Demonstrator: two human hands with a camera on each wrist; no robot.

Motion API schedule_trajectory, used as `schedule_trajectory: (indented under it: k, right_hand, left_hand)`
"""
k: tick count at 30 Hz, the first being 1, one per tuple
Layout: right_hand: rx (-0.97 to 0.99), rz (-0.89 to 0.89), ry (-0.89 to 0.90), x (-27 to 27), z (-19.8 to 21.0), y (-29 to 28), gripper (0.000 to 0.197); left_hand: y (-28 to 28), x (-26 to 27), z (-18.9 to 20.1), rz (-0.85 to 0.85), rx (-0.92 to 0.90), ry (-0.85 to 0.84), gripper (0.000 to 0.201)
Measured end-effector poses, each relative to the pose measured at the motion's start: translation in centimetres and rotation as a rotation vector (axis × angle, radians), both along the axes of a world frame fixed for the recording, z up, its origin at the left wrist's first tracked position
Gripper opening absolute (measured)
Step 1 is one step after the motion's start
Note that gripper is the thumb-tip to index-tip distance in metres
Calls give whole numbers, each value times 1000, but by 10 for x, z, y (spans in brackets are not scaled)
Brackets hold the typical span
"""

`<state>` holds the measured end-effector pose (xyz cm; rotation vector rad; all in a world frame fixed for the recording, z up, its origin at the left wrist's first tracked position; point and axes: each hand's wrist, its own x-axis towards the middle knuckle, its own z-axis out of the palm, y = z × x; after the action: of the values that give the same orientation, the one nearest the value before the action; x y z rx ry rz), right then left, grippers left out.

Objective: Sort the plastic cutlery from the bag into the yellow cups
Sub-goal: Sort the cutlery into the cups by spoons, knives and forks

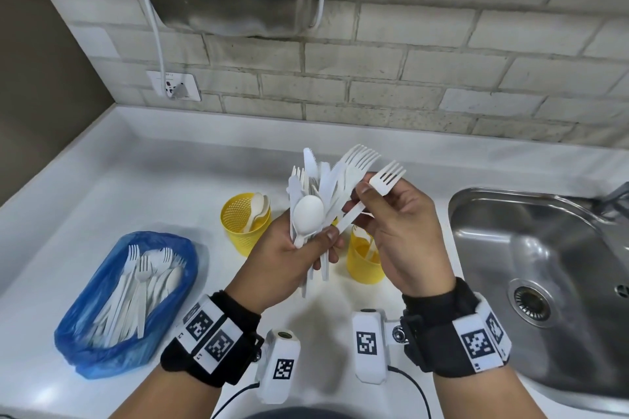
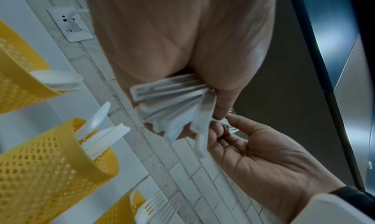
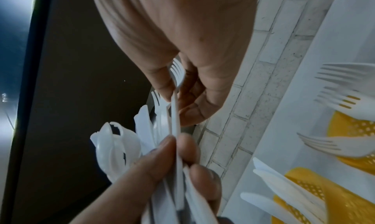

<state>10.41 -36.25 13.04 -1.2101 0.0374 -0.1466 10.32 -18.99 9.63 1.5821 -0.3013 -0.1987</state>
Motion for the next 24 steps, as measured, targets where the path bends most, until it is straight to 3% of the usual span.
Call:
schedule_trajectory:
  k: [11, 17, 24]
  right_hand:
    - [-38, 85, 32, 1, 0, 3, 13]
    - [132, 234, 181, 3, -2, 4, 27]
    - [13, 143, 127, 2, -5, 14, 18]
  left_hand:
    - [-4, -1, 1, -38, 47, 46, 13]
    - [-1, -4, 5, -89, 7, 59, 15]
    - [0, -3, 7, -147, -59, 92, 13]
